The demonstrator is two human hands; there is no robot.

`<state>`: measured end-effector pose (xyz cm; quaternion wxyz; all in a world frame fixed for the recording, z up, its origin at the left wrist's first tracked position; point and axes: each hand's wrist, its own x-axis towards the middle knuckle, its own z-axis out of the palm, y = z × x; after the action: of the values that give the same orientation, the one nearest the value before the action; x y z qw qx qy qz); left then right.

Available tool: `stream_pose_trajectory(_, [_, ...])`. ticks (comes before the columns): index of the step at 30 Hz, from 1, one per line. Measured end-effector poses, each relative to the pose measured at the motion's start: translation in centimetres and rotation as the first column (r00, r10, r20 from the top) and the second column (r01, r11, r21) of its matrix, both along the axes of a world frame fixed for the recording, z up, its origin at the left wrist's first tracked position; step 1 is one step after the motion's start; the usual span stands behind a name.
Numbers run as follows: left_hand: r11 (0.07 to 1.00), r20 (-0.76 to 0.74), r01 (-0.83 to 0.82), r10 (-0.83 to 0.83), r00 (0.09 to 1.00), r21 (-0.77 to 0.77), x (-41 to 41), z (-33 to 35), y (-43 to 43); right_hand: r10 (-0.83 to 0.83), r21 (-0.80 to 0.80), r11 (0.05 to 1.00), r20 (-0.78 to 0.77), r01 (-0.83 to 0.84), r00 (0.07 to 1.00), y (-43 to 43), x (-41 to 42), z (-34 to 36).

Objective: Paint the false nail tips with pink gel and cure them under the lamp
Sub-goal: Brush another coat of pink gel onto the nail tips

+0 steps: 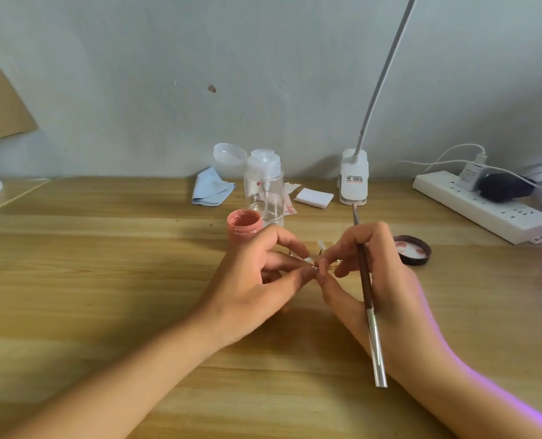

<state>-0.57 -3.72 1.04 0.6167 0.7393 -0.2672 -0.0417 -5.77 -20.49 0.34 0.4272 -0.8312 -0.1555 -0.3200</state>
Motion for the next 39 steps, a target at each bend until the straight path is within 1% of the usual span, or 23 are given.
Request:
stream_pose_trajectory(2, [0.997, 0.107, 0.0, -0.008, 0.994, 0.075, -0.2, 0.0, 0.1, -0.009, -0.01, 1.0, 0.008, 0.009, 1.0, -0.1, -0.1, 0.0])
stream_pose_trajectory(4, [0.988, 0.235, -0.068, 0.034, 0.971, 0.138, -0.4, -0.1, 0.1, -0.019, -0.017, 1.0, 0.029, 0.02, 0.999, -0.1, -0.1, 0.1])
stream_pose_trajectory(5, [0.973, 0.313, -0.152, 0.092, 0.945, 0.173, -0.3, -0.3, 0.1, -0.023, -0.006, 1.0, 0.026, 0.023, 0.999, -0.1, -0.1, 0.1])
stream_pose_trajectory(6, [0.939, 0.401, -0.267, 0.164, 0.901, 0.216, -0.1, -0.5, 0.2, -0.027, 0.016, 1.0, 0.019, 0.027, 0.999, -0.2, -0.1, 0.1])
stream_pose_trajectory(7, [0.881, 0.482, -0.389, 0.227, 0.846, 0.268, 0.1, -0.6, 0.5, -0.03, 0.044, 0.999, 0.009, 0.03, 1.0, -0.3, 0.0, 0.1])
stream_pose_trajectory(8, [0.813, 0.533, -0.484, 0.266, 0.803, 0.324, 0.3, -0.6, 0.8, -0.033, 0.066, 0.997, 0.001, 0.033, 0.999, -0.5, 0.0, 0.1])
stream_pose_trajectory(9, [0.754, 0.546, -0.536, 0.286, 0.787, 0.379, 0.6, -0.6, 1.1, -0.034, 0.071, 0.997, -0.004, 0.035, 0.999, -0.6, 0.1, 0.1])
stream_pose_trajectory(10, [0.714, 0.538, -0.555, 0.292, 0.791, 0.427, 0.8, -0.6, 1.3, -0.036, 0.052, 0.998, 0.004, 0.036, 0.999, -0.7, 0.1, 0.2])
stream_pose_trajectory(14, [0.654, 0.52, -0.521, 0.221, 0.825, 0.549, 1.5, -1.0, 1.1, -0.054, -0.086, 0.994, 0.088, 0.062, 0.995, -0.4, 0.4, 0.4])
stream_pose_trajectory(16, [0.665, 0.503, -0.496, 0.204, 0.84, 0.558, 1.7, -0.9, 1.0, -0.079, -0.149, 0.984, 0.11, 0.095, 0.991, -0.1, 0.4, 0.2])
stream_pose_trajectory(18, [0.715, 0.488, -0.471, 0.206, 0.848, 0.516, 1.8, -0.8, 1.2, -0.108, -0.203, 0.97, 0.135, 0.134, 0.985, 0.0, 0.4, 0.0])
stream_pose_trajectory(20, [0.75, 0.529, -0.466, 0.185, 0.828, 0.469, 1.6, -1.0, 1.3, -0.131, -0.223, 0.961, 0.149, 0.163, 0.98, -0.1, 0.4, 0.0])
stream_pose_trajectory(24, [0.783, 0.62, -0.464, 0.13, 0.774, 0.415, 0.7, -0.8, 1.0, -0.134, -0.262, 0.95, 0.158, 0.173, 0.978, -0.3, 0.5, 0.3])
stream_pose_trajectory(27, [0.793, 0.641, -0.453, 0.104, 0.76, 0.407, 0.5, -0.7, 1.1, -0.151, -0.316, 0.928, 0.167, 0.198, 0.974, -0.2, 0.4, 0.2])
stream_pose_trajectory(33, [0.796, 0.661, -0.447, 0.079, 0.746, 0.409, 0.5, -0.5, 1.1, -0.169, -0.359, 0.909, 0.153, 0.214, 0.974, -0.4, 0.6, 0.0])
stream_pose_trajectory(39, [0.801, 0.681, -0.439, 0.054, 0.73, 0.407, 0.2, -0.5, 1.1, -0.162, -0.367, 0.912, 0.091, 0.184, 0.983, -0.5, 0.8, -0.2])
